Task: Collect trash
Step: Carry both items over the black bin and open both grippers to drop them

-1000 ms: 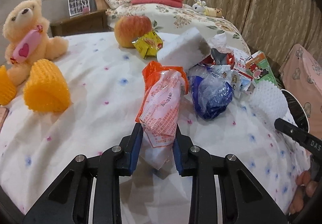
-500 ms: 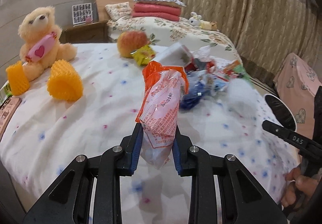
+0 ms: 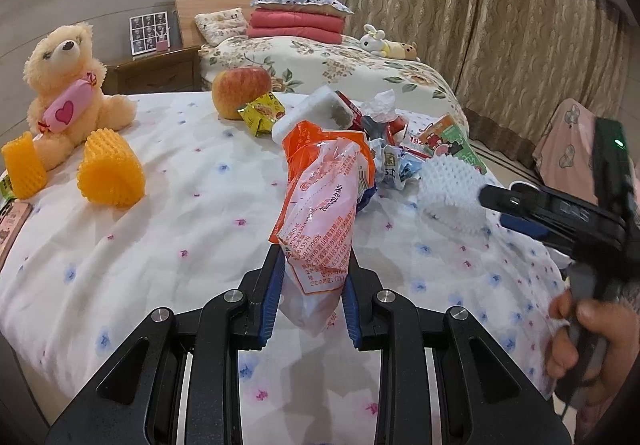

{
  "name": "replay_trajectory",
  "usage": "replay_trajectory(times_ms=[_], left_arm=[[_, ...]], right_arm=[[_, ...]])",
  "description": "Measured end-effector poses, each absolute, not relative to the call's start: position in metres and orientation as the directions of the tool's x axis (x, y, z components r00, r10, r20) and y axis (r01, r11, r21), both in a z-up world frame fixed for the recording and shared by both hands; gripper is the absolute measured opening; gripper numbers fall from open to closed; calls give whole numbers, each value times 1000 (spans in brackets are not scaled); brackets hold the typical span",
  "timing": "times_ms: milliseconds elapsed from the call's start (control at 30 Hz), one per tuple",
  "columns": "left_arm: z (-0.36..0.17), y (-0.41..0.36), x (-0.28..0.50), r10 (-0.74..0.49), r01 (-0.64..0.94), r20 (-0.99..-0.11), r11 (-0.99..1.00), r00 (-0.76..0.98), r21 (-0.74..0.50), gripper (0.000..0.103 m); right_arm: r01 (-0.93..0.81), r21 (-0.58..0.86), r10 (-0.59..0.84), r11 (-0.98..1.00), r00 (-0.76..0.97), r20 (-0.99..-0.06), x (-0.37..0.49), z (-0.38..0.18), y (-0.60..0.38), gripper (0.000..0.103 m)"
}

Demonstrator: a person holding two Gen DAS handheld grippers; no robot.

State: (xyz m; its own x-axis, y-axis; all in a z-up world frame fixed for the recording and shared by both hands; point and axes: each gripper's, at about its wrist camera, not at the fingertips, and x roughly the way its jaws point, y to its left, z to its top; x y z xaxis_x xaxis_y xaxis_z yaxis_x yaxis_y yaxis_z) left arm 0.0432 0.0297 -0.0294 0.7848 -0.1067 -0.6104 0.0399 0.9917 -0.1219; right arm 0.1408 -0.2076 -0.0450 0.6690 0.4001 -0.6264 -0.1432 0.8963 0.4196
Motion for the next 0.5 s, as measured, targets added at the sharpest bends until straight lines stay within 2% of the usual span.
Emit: replay_trajectory(times_ms=[100,133,167,200,267,500], left_arm=[[-30,29,45,-114,46,-611,991,784,-126,26],[-30,28,45,-116,47,-611,991,784,-127,26],[-30,27,45,-119,52,-610,991,783,-127,26],[-30,26,46,-123,56,-610,990,783,-127,26],[-30,23,46,-130,65,-609,990,782,-128,26],[-27,1,45,-173,122,-604,985,778,-124,26]], right_arm=[[-128,433,407,892,643,-648,153,-54,-204,71],[-131,434,410,892,639,-651,153,-56,-204,59],[-139,428,413,893,631,-656,153,-57,-202,37],[-141,423,411,895,631,-658,151,-57,-202,33],[-151,422,413,894,643,-645,145,-55,-203,26],[-137,421,394,897,681,-618,119,-43,-228,24]])
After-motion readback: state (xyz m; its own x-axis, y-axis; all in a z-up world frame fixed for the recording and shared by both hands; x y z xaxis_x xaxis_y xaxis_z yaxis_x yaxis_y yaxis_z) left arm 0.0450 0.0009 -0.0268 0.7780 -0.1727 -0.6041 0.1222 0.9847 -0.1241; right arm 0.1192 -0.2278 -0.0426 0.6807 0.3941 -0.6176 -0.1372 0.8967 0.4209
